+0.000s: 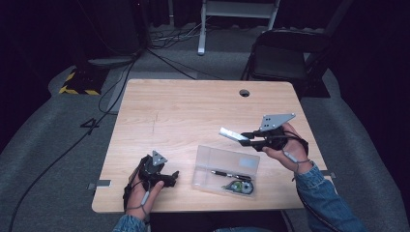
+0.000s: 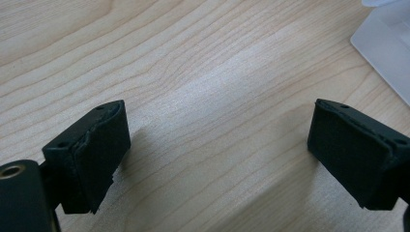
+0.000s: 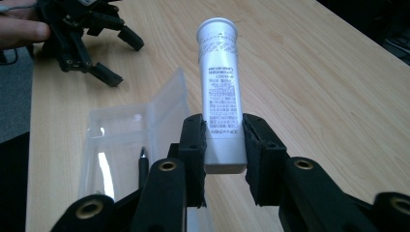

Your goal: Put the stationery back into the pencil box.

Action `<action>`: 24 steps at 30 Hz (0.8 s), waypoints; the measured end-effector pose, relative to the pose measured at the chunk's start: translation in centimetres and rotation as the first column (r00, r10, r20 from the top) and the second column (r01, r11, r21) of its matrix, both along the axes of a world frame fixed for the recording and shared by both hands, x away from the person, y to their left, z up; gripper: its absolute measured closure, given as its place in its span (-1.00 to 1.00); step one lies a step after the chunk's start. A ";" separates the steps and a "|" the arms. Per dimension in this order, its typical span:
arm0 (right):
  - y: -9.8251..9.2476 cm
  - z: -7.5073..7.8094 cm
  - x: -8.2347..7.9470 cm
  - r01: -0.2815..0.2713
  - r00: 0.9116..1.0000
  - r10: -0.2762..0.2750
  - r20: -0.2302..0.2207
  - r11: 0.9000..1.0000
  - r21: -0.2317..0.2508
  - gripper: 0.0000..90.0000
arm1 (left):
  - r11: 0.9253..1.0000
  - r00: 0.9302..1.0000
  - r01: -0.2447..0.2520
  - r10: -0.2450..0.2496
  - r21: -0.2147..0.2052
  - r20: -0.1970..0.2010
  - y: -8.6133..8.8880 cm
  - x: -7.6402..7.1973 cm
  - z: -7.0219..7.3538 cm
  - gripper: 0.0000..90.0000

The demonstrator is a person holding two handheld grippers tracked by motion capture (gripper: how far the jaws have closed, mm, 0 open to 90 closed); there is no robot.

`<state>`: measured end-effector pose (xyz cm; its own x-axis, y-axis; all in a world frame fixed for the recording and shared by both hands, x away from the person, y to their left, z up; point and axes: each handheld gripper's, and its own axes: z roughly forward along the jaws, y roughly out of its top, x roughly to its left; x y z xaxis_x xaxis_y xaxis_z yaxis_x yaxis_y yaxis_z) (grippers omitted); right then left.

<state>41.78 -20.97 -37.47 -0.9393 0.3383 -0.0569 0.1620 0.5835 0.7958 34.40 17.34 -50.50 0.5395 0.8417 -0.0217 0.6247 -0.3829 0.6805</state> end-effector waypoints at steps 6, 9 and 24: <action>0.9 0.0 -0.9 -0.067 0.998 0.067 0.006 0.998 -0.016 0.59 | 1.000 1.000 -0.005 0.005 0.000 -0.001 0.0 0.1 0.0 -0.84; 1.4 0.0 -1.4 -0.098 0.995 0.099 0.003 0.995 -0.026 0.59 | 1.000 1.000 -0.008 0.008 0.000 -0.003 0.0 0.1 0.0 -0.84; 3.5 -0.7 -2.9 -0.204 0.979 0.202 -0.028 0.975 -0.087 0.59 | 1.000 1.000 -0.011 0.011 0.001 -0.003 -0.1 0.1 0.0 -0.85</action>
